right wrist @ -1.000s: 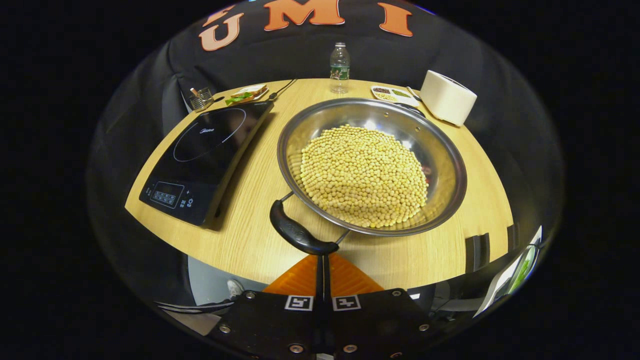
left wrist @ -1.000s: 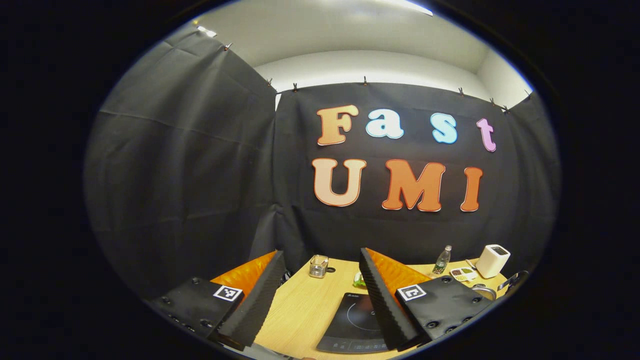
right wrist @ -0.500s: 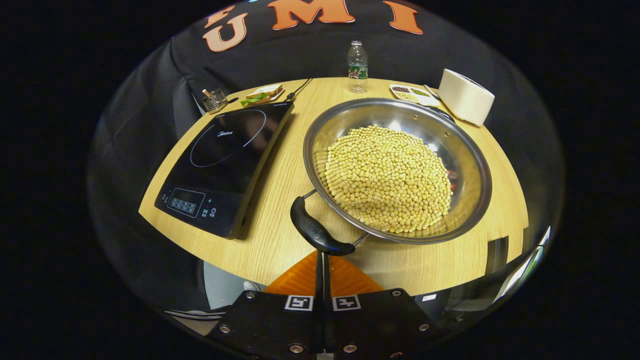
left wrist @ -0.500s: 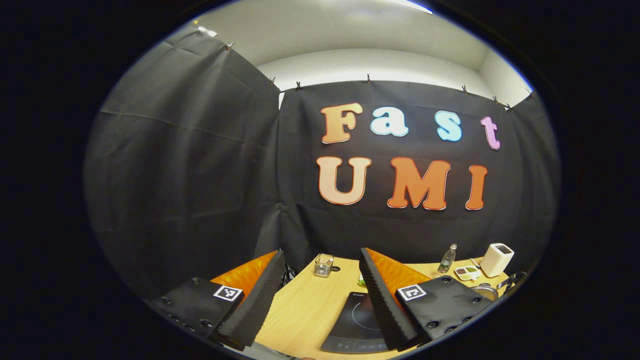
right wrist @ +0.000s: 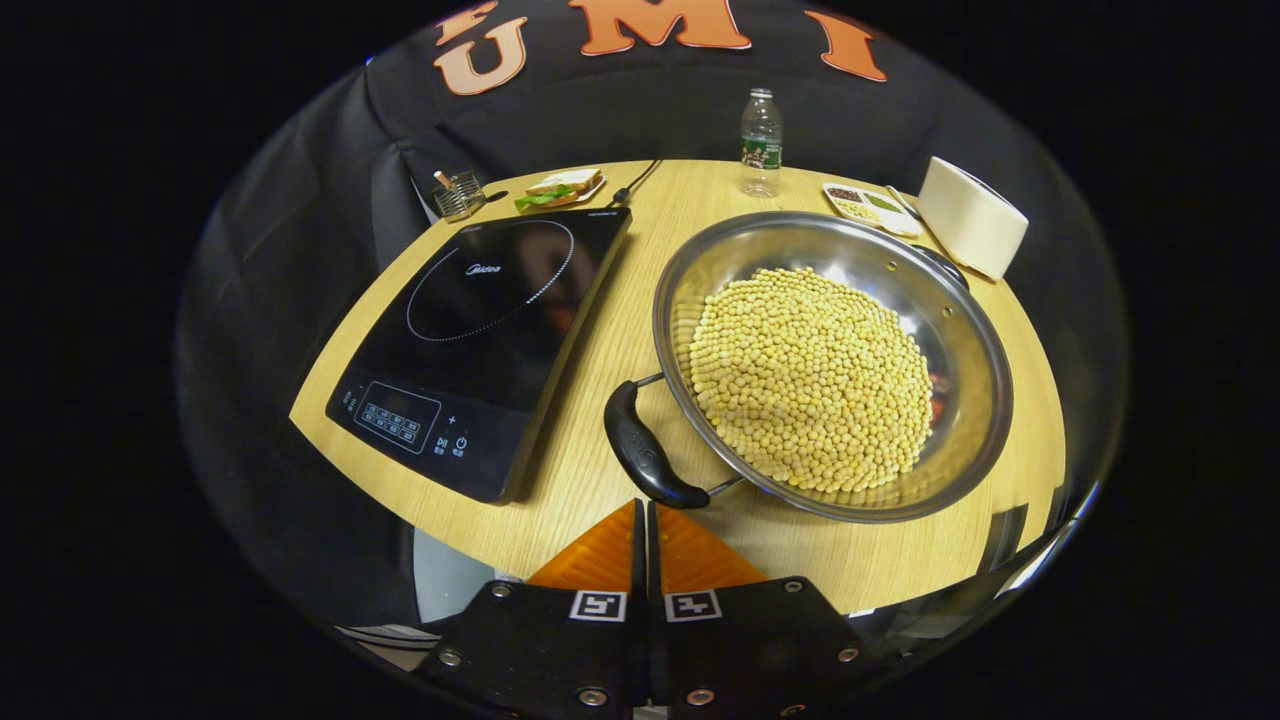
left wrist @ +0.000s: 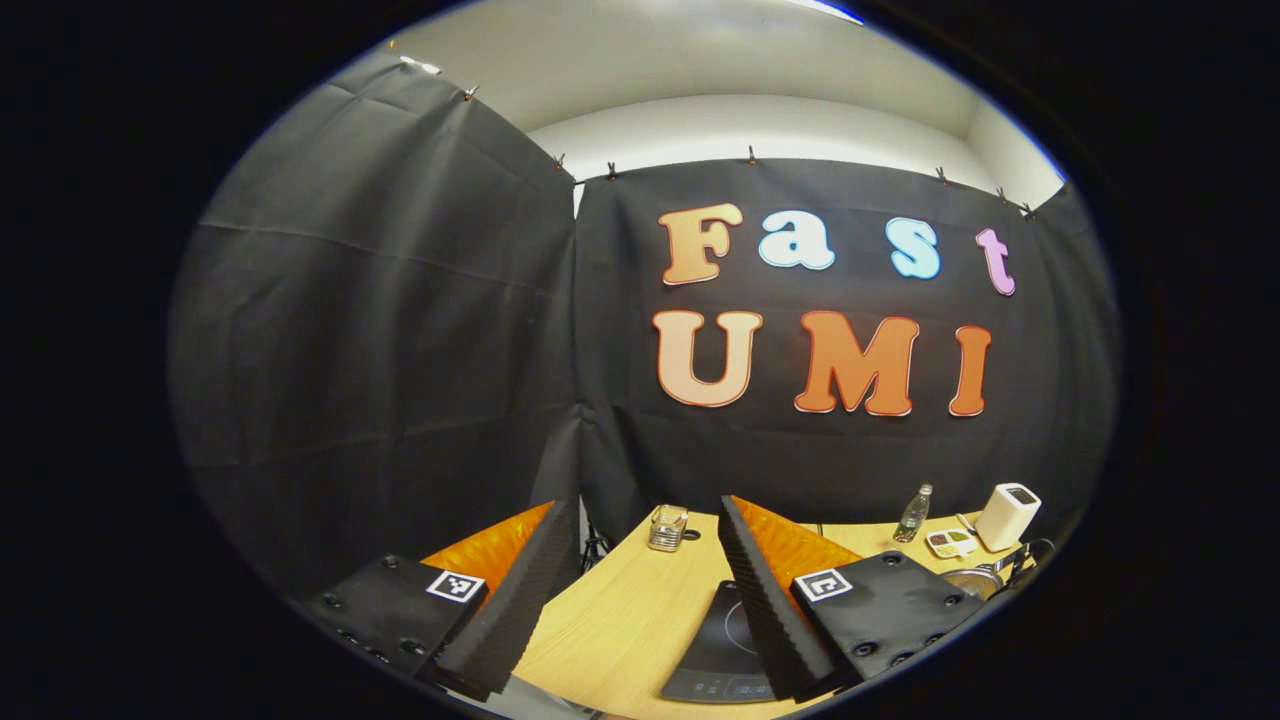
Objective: First push the handle of the pot to place it horizontally, then grasp the pot with both hands and set it on the induction cooktop.
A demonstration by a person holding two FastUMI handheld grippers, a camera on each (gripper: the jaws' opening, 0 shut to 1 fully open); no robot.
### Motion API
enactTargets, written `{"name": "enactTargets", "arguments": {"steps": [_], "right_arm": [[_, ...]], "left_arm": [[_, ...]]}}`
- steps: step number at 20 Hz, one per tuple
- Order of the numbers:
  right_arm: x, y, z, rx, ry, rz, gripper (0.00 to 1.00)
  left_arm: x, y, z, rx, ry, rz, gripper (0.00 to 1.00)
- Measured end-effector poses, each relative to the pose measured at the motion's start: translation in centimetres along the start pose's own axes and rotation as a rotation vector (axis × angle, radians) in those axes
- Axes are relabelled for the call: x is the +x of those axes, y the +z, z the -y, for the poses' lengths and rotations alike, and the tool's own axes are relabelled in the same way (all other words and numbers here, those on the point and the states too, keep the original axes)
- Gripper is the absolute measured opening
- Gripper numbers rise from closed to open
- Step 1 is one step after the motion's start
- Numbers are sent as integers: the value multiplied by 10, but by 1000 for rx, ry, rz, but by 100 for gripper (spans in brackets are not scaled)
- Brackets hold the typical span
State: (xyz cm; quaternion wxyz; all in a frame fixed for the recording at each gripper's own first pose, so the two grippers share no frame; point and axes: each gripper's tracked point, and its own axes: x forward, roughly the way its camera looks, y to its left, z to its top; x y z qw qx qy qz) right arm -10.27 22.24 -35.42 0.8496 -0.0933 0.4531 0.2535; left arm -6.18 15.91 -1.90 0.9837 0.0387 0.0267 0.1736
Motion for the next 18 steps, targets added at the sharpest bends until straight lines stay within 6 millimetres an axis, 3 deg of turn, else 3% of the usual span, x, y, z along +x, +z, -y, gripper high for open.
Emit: {"name": "enactTargets", "arguments": {"steps": [7,18], "right_arm": [[8,15,-16,5,42,9,0],[23,36,-31,-8,74,33,0]], "left_arm": [[-10,0,-27,9,69,2,98],[-27,-1,-49,24,128,4,98]]}}
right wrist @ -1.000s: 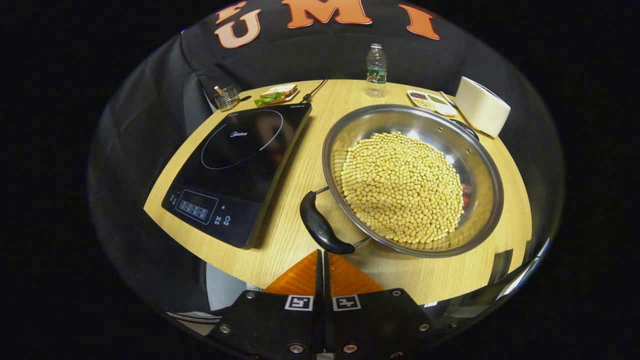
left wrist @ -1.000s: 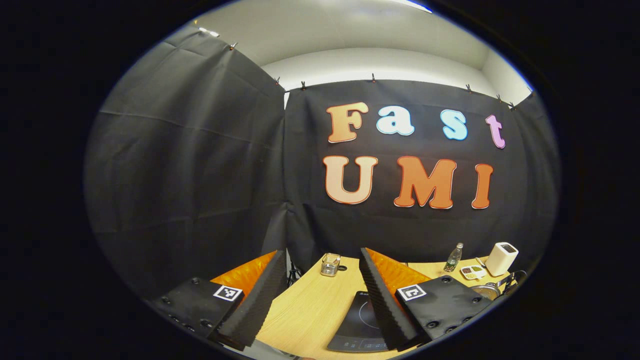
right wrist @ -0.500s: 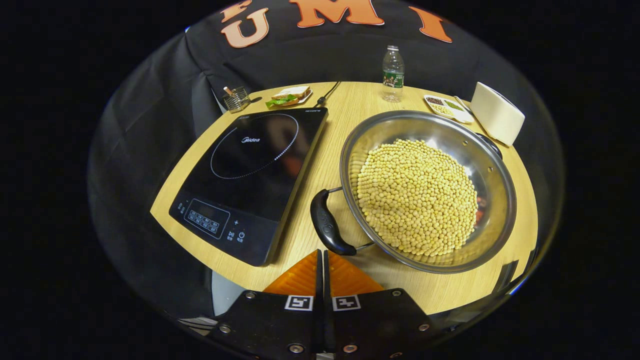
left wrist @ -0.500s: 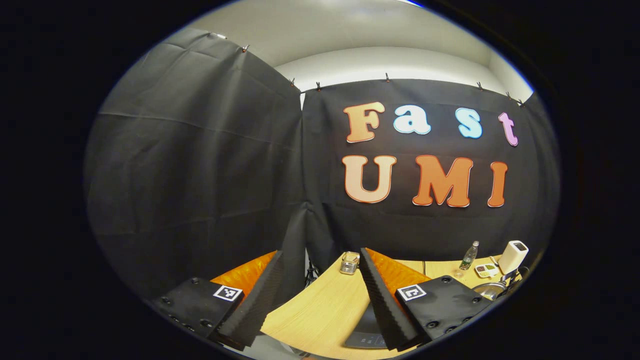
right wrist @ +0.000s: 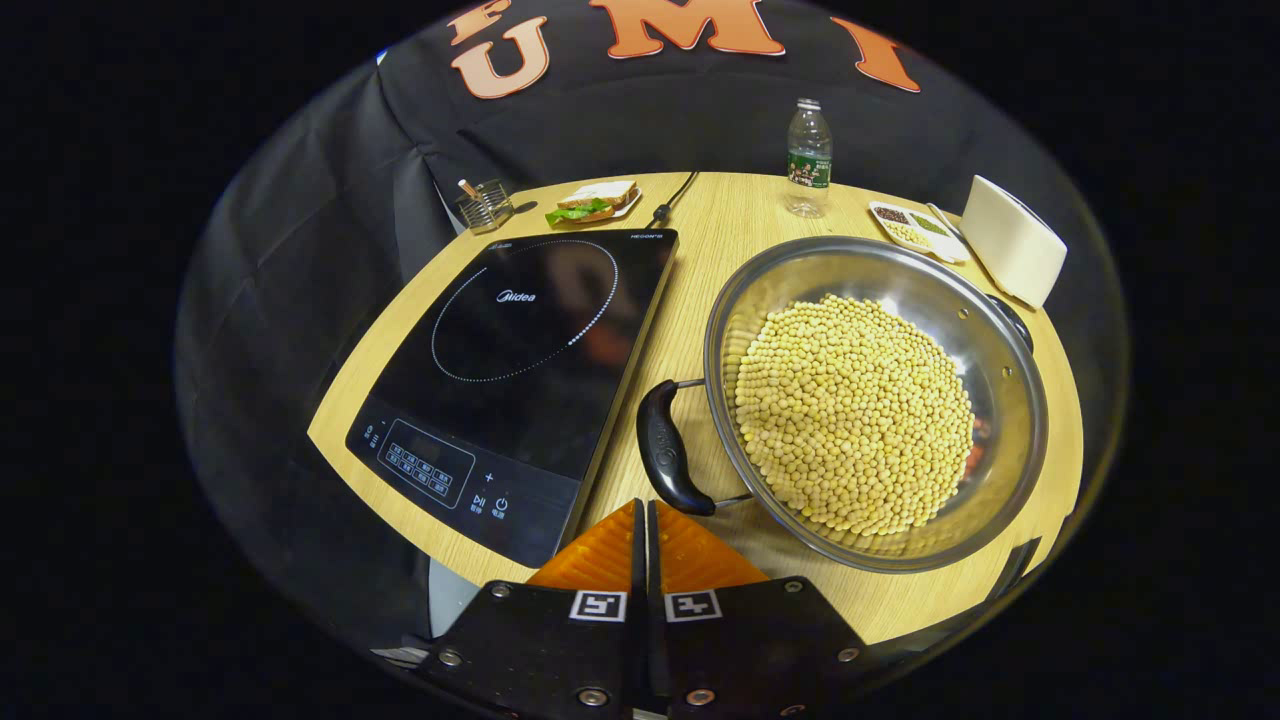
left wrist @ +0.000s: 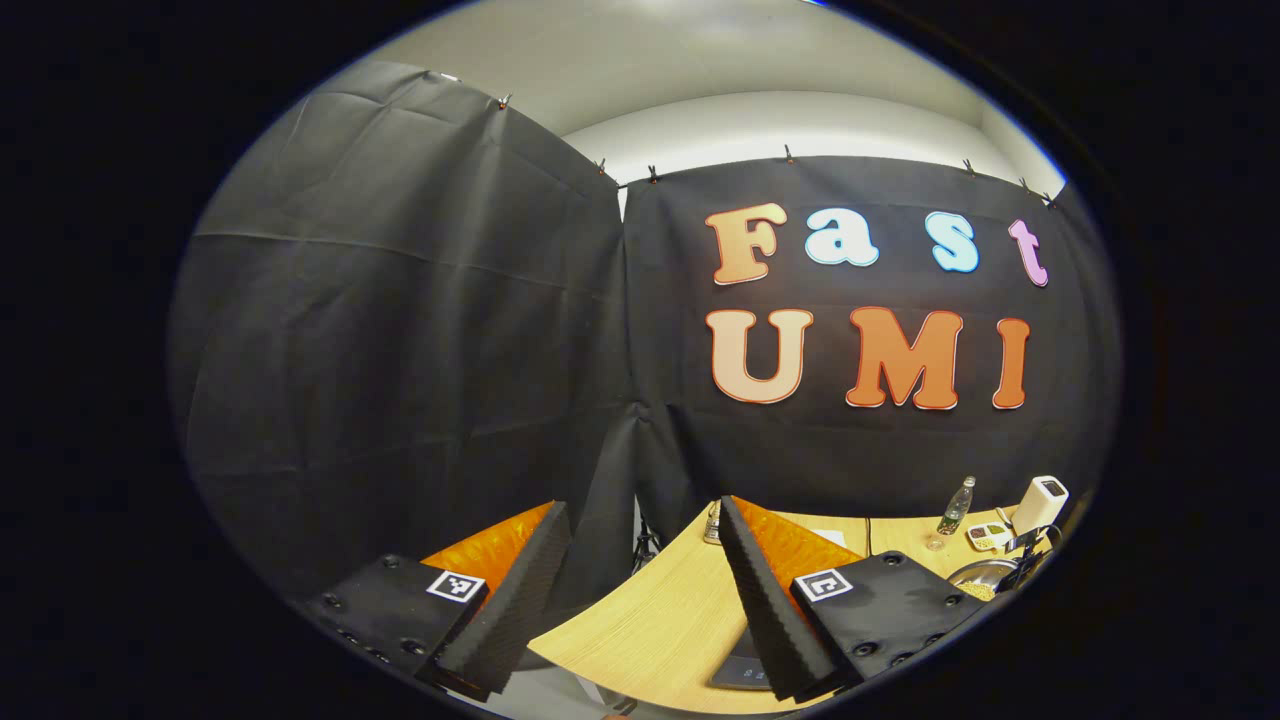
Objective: First push the handle of the pot to place it horizontally, then grasp the pot with both hands and set it on the induction cooktop.
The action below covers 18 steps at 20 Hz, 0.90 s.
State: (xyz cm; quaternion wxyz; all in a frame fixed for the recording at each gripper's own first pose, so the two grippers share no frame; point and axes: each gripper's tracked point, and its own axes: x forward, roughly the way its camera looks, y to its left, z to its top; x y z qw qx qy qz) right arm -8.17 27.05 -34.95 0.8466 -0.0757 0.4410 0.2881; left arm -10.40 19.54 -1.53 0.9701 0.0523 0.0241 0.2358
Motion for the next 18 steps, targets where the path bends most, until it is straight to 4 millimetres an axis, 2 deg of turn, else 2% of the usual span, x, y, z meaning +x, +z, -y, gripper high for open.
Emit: {"name": "enactTargets", "arguments": {"steps": [11,18], "right_arm": [[14,20,-9,-4,23,25,0],[25,36,-15,6,24,55,0]], "left_arm": [[-4,-4,16,-4,-78,-5,98],[-2,-10,40,-19,-164,-13,97]]}}
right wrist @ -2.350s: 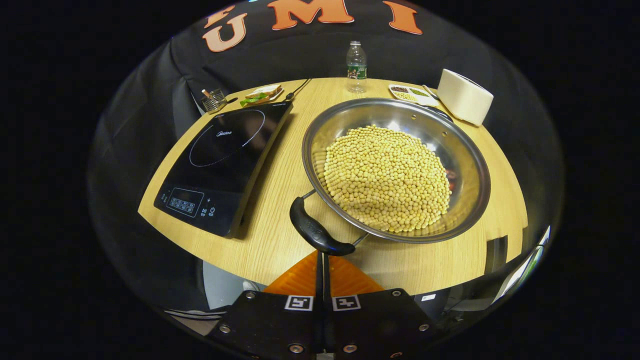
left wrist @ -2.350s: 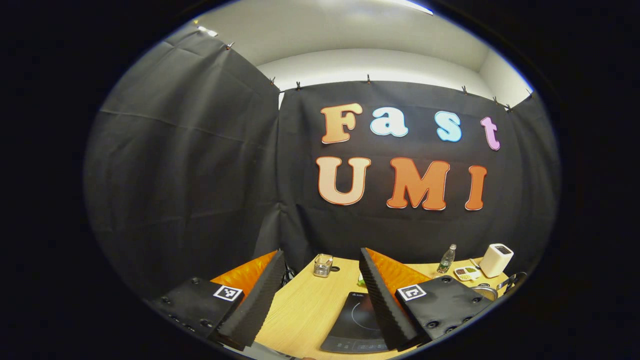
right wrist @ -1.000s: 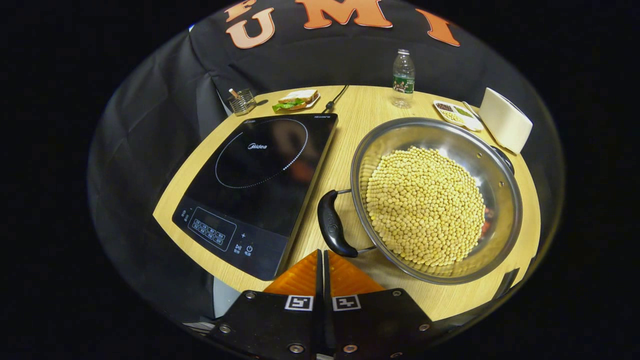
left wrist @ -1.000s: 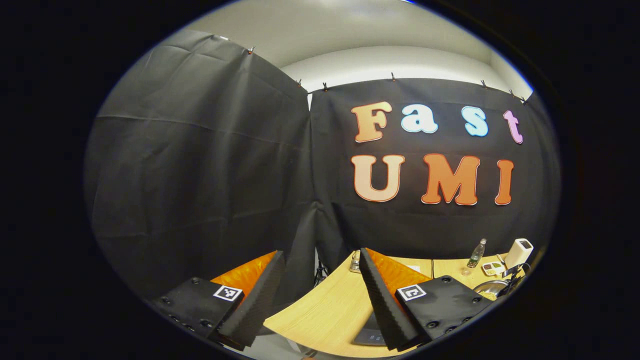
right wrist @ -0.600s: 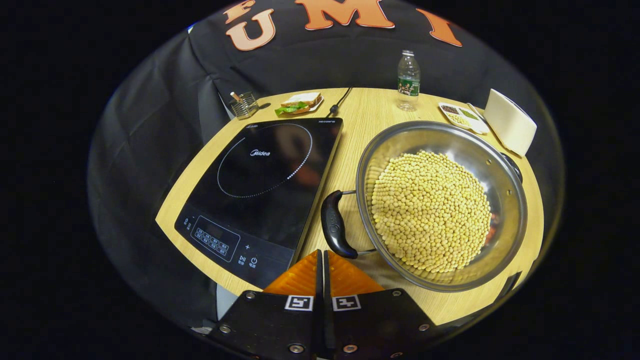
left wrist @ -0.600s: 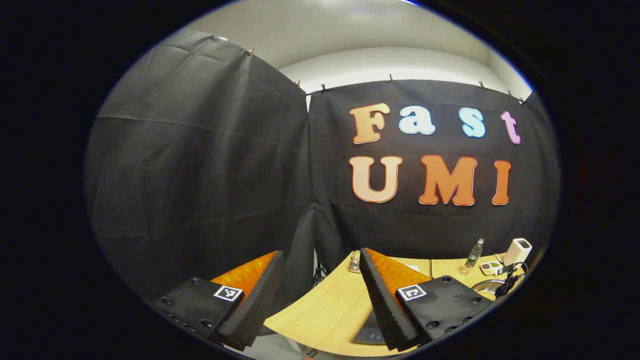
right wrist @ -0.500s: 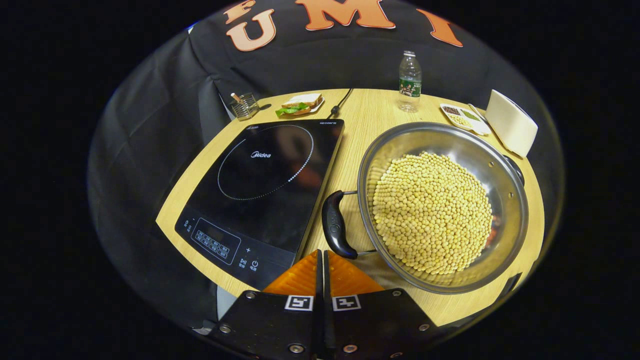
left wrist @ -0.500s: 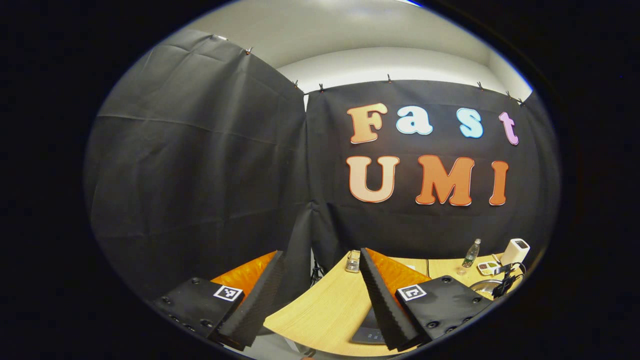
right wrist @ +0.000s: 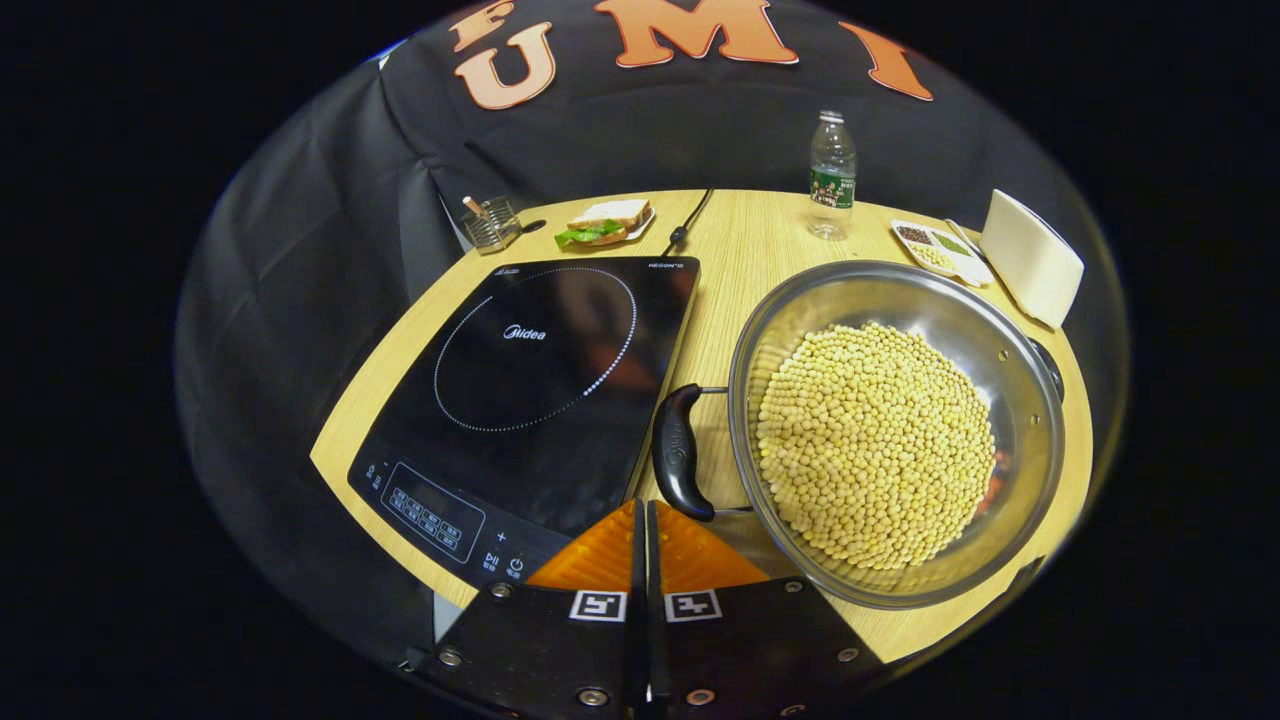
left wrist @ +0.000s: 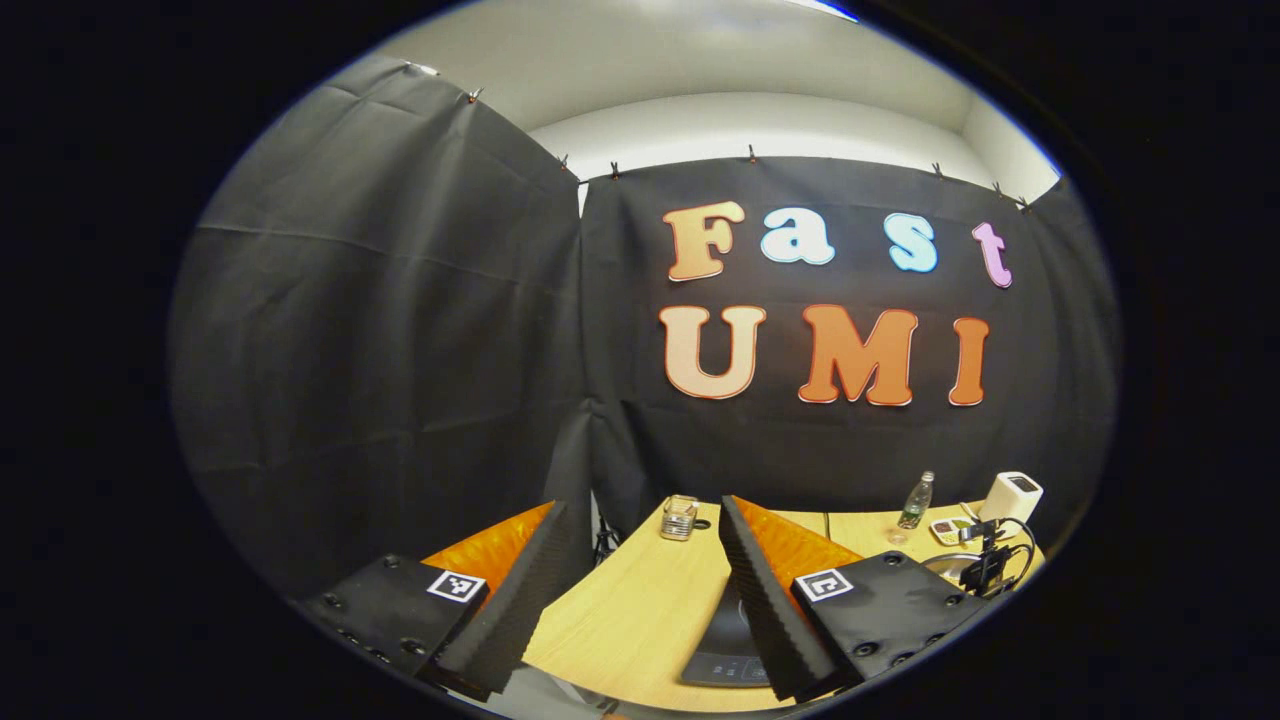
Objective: First push the handle of the pot to place it horizontally, then grasp the pot with both hands and set it on the induction cooktop.
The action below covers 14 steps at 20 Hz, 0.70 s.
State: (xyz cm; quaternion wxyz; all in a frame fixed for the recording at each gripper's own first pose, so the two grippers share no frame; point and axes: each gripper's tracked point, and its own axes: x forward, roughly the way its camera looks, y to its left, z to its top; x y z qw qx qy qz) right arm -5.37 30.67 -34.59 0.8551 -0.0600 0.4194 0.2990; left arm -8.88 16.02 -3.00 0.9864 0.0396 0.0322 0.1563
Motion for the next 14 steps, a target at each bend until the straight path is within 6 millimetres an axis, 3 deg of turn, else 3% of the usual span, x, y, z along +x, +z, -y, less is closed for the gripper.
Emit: {"name": "enactTargets", "arguments": {"steps": [7,14], "right_arm": [[14,14,-1,7,-5,17,0],[23,30,-2,-11,-12,44,0]], "left_arm": [[12,-9,28,-17,-98,-22,97],[29,-40,92,-25,-242,-94,98]]}}
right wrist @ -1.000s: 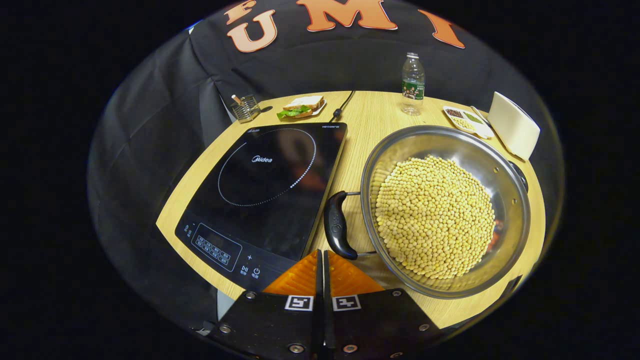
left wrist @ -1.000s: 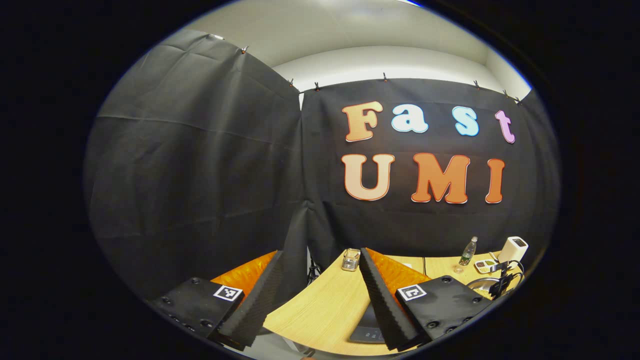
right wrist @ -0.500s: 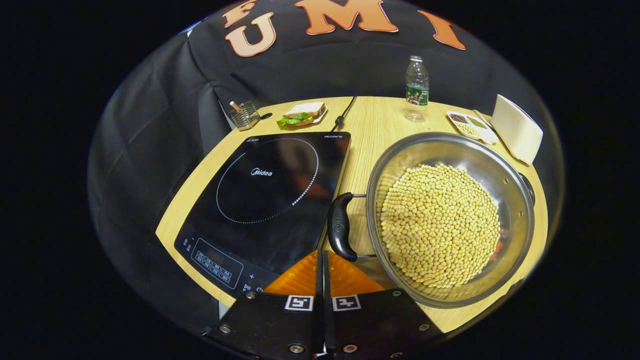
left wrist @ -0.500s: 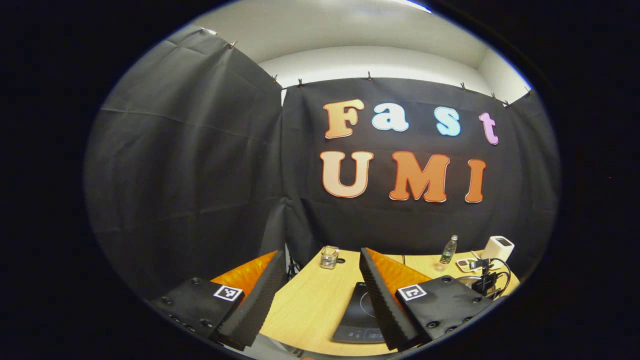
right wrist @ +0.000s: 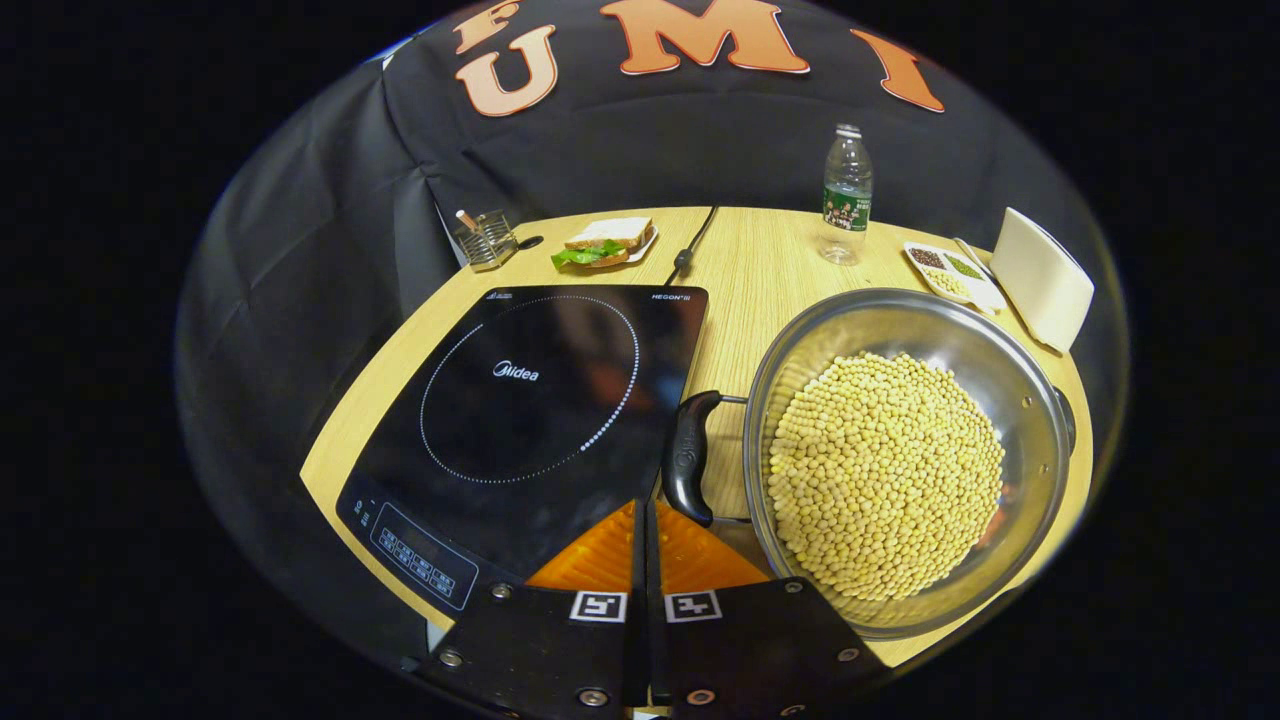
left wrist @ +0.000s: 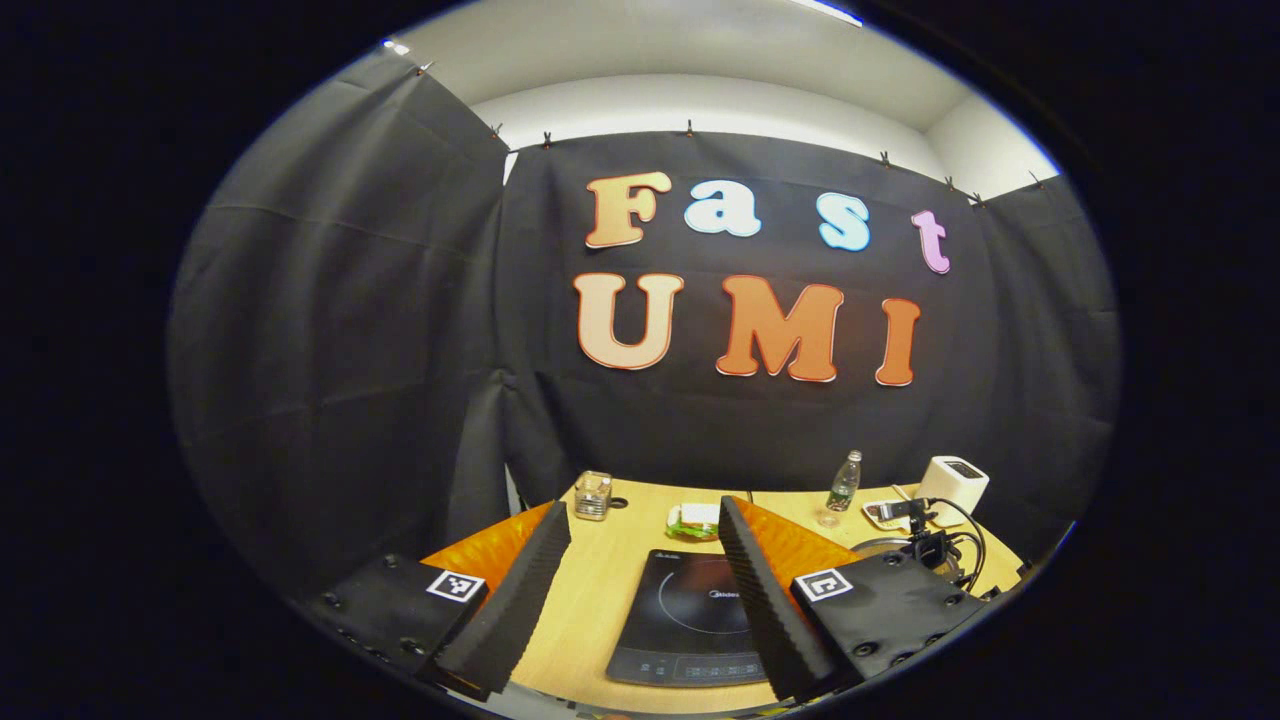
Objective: First push the handle of the pot to place it horizontally, then grasp the pot with both hands and set it on the induction cooktop.
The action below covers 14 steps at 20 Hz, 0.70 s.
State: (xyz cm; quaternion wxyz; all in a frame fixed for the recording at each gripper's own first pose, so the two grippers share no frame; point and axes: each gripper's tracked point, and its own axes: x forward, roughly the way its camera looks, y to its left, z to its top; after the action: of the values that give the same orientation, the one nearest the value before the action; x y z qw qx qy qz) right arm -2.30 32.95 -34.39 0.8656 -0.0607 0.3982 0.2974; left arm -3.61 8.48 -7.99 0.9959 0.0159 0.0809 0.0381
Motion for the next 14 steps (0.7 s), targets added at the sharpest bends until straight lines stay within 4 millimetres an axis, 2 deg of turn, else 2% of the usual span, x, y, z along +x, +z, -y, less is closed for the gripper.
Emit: {"name": "enactTargets", "arguments": {"steps": [4,7,9,14], "right_arm": [[-8,24,4,3,2,59,0],[-24,30,19,36,-5,86,0],[-35,32,38,70,-24,101,0],[-60,33,107,92,-142,142,0]], "left_arm": [[22,-22,41,-48,-99,-50,97],[33,-38,68,-49,-152,-74,98],[42,-51,87,-48,-186,-100,98],[65,-89,142,-45,-282,-177,98]]}}
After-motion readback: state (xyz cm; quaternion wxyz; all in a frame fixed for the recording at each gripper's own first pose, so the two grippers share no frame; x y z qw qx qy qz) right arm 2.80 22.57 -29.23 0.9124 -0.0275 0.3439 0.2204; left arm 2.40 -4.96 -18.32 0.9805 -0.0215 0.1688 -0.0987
